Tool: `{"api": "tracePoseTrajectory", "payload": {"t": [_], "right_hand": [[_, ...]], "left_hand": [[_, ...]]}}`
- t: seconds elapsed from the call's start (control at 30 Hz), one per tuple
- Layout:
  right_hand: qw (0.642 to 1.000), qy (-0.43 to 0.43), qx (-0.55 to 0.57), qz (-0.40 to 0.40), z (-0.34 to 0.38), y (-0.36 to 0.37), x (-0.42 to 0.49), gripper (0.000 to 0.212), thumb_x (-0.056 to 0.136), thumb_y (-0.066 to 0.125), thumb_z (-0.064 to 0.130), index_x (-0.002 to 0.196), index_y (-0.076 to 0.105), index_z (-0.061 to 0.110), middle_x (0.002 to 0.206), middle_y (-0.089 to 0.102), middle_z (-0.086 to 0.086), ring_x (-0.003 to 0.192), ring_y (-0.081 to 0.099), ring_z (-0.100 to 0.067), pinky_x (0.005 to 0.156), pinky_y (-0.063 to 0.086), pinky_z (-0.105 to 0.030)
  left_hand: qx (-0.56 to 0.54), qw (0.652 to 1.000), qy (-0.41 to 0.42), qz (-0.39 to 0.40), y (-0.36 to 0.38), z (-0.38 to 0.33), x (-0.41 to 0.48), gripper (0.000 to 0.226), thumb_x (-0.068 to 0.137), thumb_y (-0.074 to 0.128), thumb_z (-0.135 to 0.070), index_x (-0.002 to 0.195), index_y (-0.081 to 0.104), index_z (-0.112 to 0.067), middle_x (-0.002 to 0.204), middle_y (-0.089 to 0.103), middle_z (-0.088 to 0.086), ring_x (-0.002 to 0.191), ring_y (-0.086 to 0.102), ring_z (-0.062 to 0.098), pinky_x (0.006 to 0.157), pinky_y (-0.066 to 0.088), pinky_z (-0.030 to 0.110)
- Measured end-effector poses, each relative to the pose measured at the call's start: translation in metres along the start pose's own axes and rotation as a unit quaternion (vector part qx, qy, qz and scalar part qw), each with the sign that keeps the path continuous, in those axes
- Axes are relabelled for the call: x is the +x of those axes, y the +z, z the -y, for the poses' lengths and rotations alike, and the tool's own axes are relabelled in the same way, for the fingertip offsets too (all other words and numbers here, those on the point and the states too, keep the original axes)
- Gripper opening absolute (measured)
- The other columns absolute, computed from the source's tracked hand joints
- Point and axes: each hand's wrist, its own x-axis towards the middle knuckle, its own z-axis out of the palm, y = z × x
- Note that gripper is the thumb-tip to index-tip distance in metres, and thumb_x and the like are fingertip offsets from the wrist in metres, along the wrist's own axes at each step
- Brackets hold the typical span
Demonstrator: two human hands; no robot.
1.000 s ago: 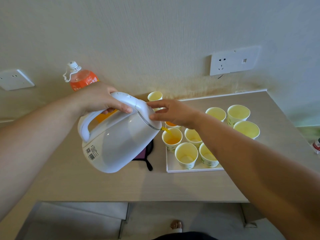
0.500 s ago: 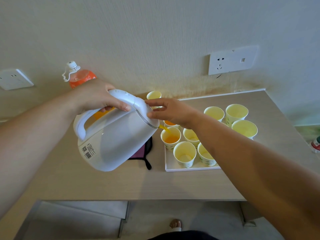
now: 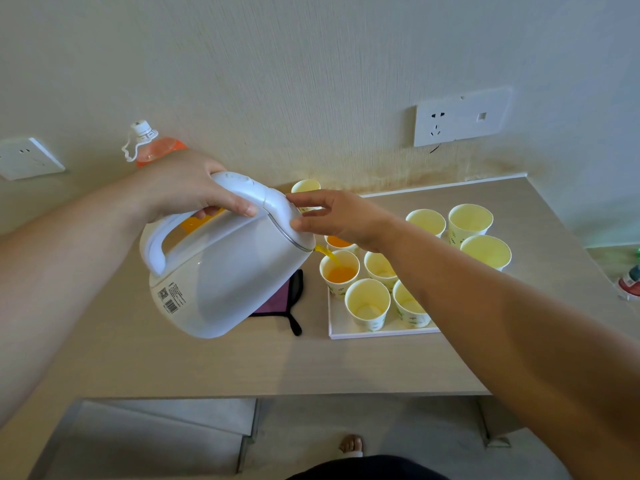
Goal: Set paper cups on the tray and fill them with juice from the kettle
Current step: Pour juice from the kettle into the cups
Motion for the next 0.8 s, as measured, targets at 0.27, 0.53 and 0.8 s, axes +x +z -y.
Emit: {"api": "tracePoseTrajectory", "payload": {"t": [0.27,0.53,0.8], "right_hand": [[1.0,-0.011,-0.022,-0.006,0.0045,-0.0016,0.0017,0.053,0.084,0.072,0.022,0.135,0.054,0.024,0.132,0.058,0.005,0.12,0.055,-0.01,0.103,0.042,-0.028],[0.999,-0.019,-0.031,-0.016,0.0068,-0.0015,0.0036,0.054,0.084,0.072,0.022,0.135,0.055,0.023,0.137,0.054,0.004,0.123,0.052,-0.012,0.108,0.04,-0.033],[0.999,-0.019,-0.03,-0.024,0.0091,-0.0004,0.0,0.052,0.083,0.073,0.022,0.133,0.056,0.024,0.134,0.056,0.006,0.118,0.057,-0.012,0.104,0.043,-0.03]], "left_hand": [[0.008,1.0,0.007,-0.007,-0.0042,-0.0025,-0.0012,0.04,0.064,0.084,-0.04,0.062,0.055,-0.011,0.046,0.051,-0.004,0.049,0.049,0.015,0.057,0.038,0.028],[0.027,0.999,0.024,-0.015,-0.0083,-0.0002,0.0023,0.043,0.06,0.084,-0.044,0.056,0.054,-0.013,0.044,0.051,-0.004,0.042,0.047,0.01,0.057,0.038,0.028],[0.025,0.999,0.03,-0.012,-0.0074,-0.0008,0.0004,0.042,0.062,0.084,-0.041,0.054,0.052,-0.015,0.042,0.05,-0.004,0.043,0.046,0.014,0.056,0.036,0.028]]}}
